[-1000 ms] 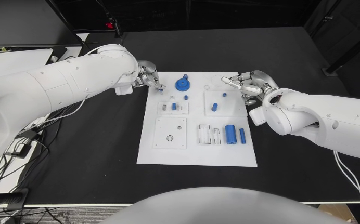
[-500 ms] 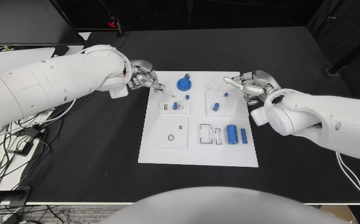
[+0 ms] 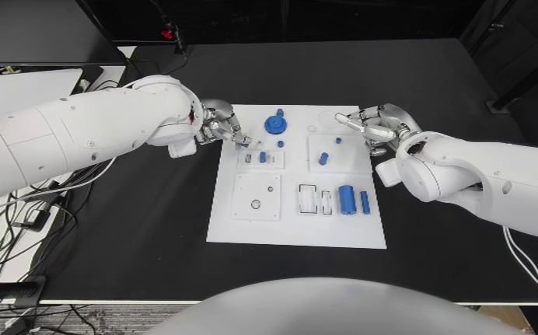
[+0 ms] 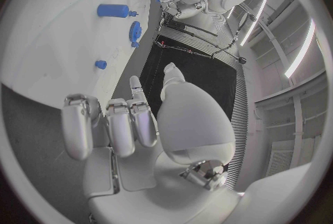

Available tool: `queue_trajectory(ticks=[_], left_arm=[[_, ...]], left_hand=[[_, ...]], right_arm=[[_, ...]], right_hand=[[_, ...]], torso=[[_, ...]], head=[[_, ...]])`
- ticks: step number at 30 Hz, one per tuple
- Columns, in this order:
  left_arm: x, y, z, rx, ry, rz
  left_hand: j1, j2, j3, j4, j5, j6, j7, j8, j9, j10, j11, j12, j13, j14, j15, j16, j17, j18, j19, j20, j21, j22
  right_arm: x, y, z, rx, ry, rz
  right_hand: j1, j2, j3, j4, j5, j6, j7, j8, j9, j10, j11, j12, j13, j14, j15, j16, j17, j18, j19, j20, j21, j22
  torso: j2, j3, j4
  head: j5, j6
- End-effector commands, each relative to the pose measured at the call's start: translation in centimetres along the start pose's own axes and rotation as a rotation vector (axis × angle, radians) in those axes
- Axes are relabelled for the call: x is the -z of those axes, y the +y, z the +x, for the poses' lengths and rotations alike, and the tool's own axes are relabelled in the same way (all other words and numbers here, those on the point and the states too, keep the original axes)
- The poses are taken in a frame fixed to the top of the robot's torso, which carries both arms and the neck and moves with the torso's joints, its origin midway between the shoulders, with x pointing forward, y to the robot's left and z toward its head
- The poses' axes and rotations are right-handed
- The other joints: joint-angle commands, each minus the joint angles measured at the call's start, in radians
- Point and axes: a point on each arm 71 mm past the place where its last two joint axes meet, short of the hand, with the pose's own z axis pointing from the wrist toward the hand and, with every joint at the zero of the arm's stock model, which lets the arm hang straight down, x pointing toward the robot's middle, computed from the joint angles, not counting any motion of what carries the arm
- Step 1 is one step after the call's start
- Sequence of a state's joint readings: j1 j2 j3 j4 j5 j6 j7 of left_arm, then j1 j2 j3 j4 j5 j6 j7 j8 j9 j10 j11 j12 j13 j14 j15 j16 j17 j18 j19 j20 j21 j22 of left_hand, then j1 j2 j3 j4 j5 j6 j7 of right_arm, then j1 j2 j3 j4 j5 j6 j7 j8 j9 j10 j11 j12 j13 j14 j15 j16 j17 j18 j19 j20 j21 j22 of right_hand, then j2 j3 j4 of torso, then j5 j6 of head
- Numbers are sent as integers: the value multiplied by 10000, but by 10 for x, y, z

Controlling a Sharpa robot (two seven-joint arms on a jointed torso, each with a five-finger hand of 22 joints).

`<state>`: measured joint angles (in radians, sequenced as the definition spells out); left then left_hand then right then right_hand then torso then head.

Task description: Assemble the parts on the task board

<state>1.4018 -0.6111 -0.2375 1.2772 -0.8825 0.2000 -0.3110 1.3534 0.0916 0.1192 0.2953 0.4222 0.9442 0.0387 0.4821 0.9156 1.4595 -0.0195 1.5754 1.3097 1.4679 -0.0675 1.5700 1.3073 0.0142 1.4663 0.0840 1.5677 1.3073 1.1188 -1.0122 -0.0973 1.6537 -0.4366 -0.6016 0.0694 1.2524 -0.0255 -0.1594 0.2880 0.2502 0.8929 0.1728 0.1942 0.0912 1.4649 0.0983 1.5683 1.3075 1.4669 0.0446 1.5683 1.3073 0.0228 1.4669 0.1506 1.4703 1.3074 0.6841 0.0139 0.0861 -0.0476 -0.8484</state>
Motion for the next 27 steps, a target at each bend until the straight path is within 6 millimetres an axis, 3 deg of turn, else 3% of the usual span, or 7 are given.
queue_trajectory(ticks=[1, 27], left_arm=[[0, -1, 2, -45, -68, -329], [-7, 1, 17, -567, 345, -395]], left_hand=[[1093, 953, 78, -14, 31, 89, -36, 34, 9, 1113, -34, -46, 2611, 1029, -33, 8, 2635, -142, 1045, 57, 31, 2635], [1060, 929, 179, -12, 53, 74, -30, 9, 11, 1113, -29, -46, 2611, 1029, -28, 8, 2635, -142, 1045, 60, 31, 2635]], right_arm=[[0, 1, 0, -13, -14, -96], [0, 1, 0, -12, -14, -105]], right_hand=[[17, 96, -65, -5, 80, -95, -12, 65, 14, 1059, -22, 25, 2633, 1039, -46, 25, 2635, 128, 2, -2, -59, 2134], [35, 101, -75, -13, 118, -105, -12, 84, 15, 1059, -22, 25, 2633, 1039, -46, 25, 2635, 130, -4, -3, -67, 2132]], torso=[[-3, 3, -9], [-1, -4, -9]], head=[[30, -16], [8, -55]])
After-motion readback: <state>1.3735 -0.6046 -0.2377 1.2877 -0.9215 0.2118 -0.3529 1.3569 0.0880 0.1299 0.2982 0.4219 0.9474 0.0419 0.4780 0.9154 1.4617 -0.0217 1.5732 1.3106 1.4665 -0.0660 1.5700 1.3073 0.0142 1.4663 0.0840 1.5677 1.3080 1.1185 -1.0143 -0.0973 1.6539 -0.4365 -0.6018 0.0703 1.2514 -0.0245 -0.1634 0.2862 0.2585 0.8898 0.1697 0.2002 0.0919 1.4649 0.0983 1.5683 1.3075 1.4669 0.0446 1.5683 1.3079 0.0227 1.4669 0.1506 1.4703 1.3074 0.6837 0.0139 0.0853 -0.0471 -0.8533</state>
